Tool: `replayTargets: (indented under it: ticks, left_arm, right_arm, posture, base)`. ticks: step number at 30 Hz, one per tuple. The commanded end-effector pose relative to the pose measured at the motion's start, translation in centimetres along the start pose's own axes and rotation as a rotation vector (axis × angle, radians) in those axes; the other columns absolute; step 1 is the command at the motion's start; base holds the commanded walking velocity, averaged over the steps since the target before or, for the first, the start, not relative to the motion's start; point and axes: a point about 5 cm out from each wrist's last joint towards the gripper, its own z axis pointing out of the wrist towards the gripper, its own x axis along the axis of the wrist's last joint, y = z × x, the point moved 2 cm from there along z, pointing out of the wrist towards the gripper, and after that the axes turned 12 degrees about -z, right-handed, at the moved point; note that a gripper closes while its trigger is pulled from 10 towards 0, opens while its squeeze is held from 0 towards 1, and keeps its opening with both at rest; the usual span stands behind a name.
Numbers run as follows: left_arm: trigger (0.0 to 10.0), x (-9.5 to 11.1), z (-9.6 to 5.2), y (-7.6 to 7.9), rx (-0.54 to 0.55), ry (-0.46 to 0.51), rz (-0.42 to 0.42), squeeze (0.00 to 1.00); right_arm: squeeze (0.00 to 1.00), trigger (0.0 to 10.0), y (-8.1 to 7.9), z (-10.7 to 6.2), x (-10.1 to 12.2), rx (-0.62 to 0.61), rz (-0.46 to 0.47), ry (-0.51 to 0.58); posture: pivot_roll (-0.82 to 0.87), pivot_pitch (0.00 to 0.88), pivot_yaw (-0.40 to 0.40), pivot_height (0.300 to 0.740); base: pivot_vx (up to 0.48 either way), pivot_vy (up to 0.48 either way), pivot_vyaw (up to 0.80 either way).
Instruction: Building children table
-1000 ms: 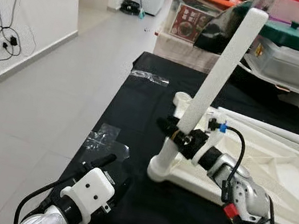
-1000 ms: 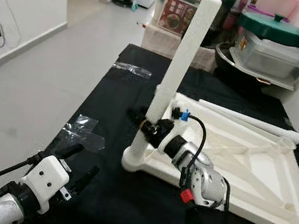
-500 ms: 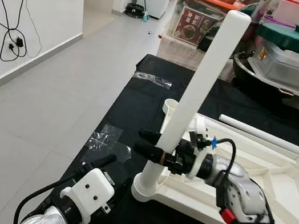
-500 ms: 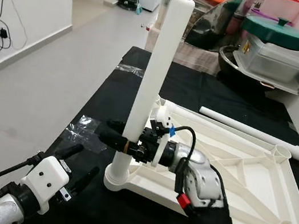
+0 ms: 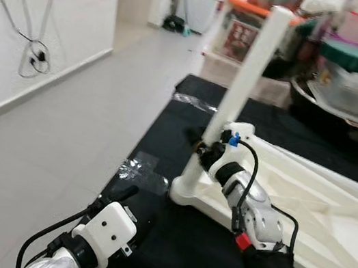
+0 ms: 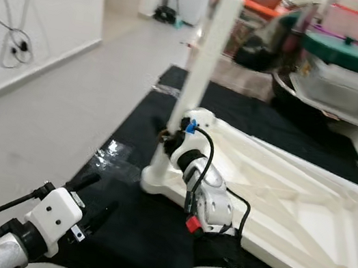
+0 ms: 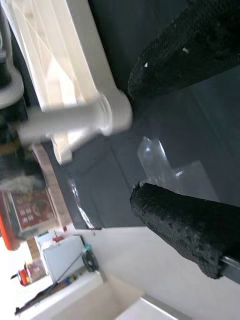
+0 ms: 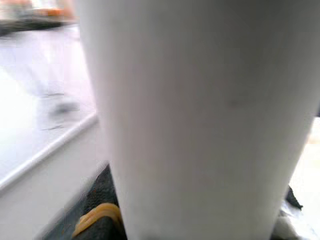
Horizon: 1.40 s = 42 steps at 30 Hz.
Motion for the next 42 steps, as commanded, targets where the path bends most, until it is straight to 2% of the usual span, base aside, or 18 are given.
replayTargets:
  ticks: [1, 9, 11, 14, 15, 17, 19, 20, 21, 22, 25, 28, 29, 30, 37, 38, 39, 42]
  left_arm:
    - [10.0, -0.3, 0.0, 0.2, -0.012, -0.011, 0.005, 0.0]
    - [10.0, -0.3, 0.0, 0.2, -0.014, -0.013, 0.008, 0.0]
    - [10.0, -0.3, 0.0, 0.2, -0.014, -0.015, 0.01, 0.0]
    - [10.0, -0.3, 0.0, 0.1, -0.013, -0.015, 0.009, 0.0]
    - [10.0, -0.3, 0.0, 0.1, -0.013, -0.015, 0.008, 0.0]
    - [10.0, -0.4, 0.0, 0.2, -0.014, -0.016, 0.006, 0.0]
    - [10.0, -0.4, 0.0, 0.2, -0.014, -0.016, 0.006, 0.0]
    - [10.0, -0.4, 0.0, 0.2, -0.013, -0.015, 0.005, 0.0]
    - [10.0, -0.4, 0.0, 0.2, -0.013, -0.015, 0.004, 0.0]
    - [10.0, -0.4, 0.1, 0.2, -0.011, -0.014, 0.005, 0.0]
    - [10.0, -0.4, 0.1, 0.2, -0.01, -0.013, 0.005, 0.0]
    - [10.0, -0.4, 0.2, 0.1, -0.009, -0.012, 0.007, 0.0]
    - [10.0, -0.4, 0.2, 0.1, -0.009, -0.012, 0.007, 0.0]
    - [10.0, -0.3, 0.2, 0.0, -0.005, -0.01, 0.008, 0.0]
    - [10.0, -0.3, 0.2, 0.0, -0.005, -0.009, 0.009, 0.0]
    - [10.0, -0.3, 0.2, 0.0, -0.006, -0.008, 0.01, 0.0]
    - [10.0, -0.3, 0.2, 0.0, -0.007, -0.008, 0.009, 0.0]
    - [10.0, -0.3, 0.2, 0.0, -0.007, -0.008, 0.009, 0.0]
  right_arm:
    - [0.0, 0.0, 3.0, -1.2, -0.6, -0.25, 0.011, -0.055]
    - [0.0, 0.0, 1.2, -2.7, -1.9, -0.385, 0.032, -0.19]
    - [0.0, 10.0, 0.1, -2.6, -2.0, -0.359, 0.089, -0.2]
    - [0.0, 10.0, -1.0, -2.1, -1.4, -0.293, 0.153, -0.158]
    - [1.0, 10.0, -1.5, -1.7, -0.6, -0.236, 0.175, -0.103]
    - [1.0, 10.0, -2.5, -0.6, 1.2, -0.038, 0.203, 0.016]
    - [1.0, 10.0, -2.6, -0.4, 1.4, -0.002, 0.205, 0.03]
    - [0.0, 10.0, -3.6, -0.3, 1.9, 0.145, 0.274, 0.05]
    - [0.0, 10.0, -4.2, -0.4, 2.2, 0.243, 0.326, 0.065]
    - [0.0, 10.0, -4.9, -0.9, 2.6, 0.433, 0.356, 0.088]
    - [0.0, 10.0, -5.1, -1.4, 2.8, 0.563, 0.369, 0.1]
    - [0.0, 10.0, -4.8, -3.6, 2.3, 0.921, 0.309, 0.092]
    - [0.0, 10.0, -4.8, -3.6, 2.3, 0.921, 0.309, 0.092]
    - [0.0, 10.0, -4.5, -5.6, 2.0, 1.133, 0.251, 0.094]
    - [0.0, 10.0, -4.7, -6.8, 0.8, 1.328, 0.128, 0.059]
    - [0.0, 8.2, -4.9, -6.7, 0.4, 1.336, 0.084, 0.042]
    - [0.0, 0.0, -5.1, -6.3, 0.0, 1.329, 0.042, 0.024]
    - [0.0, 0.0, -5.2, -6.0, -0.3, 1.323, 0.018, 0.011]
  posture:
    - [0.12, 0.0, -0.144, 0.74]
    - [0.12, 0.006, -0.144, 0.74]
    - [0.12, 0.006, -0.144, 0.74]
    - [0.12, 0.005, -0.142, 0.74]
    - [0.12, 0.005, -0.144, 0.74]
    - [0.12, 0.004, -0.139, 0.74]
    - [0.12, 0.004, -0.139, 0.74]
    - [0.12, 0.005, -0.143, 0.74]
    - [0.12, 0.005, -0.143, 0.74]
    - [0.12, 0.005, -0.143, 0.74]
    - [0.12, 0.004, -0.142, 0.74]
    - [0.12, 0.002, -0.148, 0.74]
    - [0.12, 0.002, -0.148, 0.74]
    - [0.13, 0.0, -0.149, 0.74]
    - [0.13, 0.0, -0.149, 0.74]
    - [0.12, 0.0, -0.147, 0.74]
    - [0.13, 0.0, -0.148, 0.74]
    - [0.13, 0.0, -0.147, 0.74]
  base:
    - [0.0, 0.0, 0.0]
    - [0.0, 0.0, 0.0]
    - [0.0, 0.0, 0.0]
    - [0.0, 0.0, 0.0]
    - [0.0, 0.0, 0.0]
    - [0.0, 0.0, 0.0]
    - [0.0, 0.0, 0.0]
    - [0.0, 0.0, 0.0]
    - [0.0, 0.0, 0.0]
    - [0.0, 0.0, 0.0]
    - [0.0, 0.0, 0.0]
    - [0.0, 0.0, 0.0]
    - [0.0, 0.0, 0.0]
    - [0.0, 0.0, 0.0]
    - [0.0, 0.0, 0.0]
    - [0.0, 0.0, 0.0]
    - [0.0, 0.0, 0.0]
    - [0.0, 0.0, 0.0]
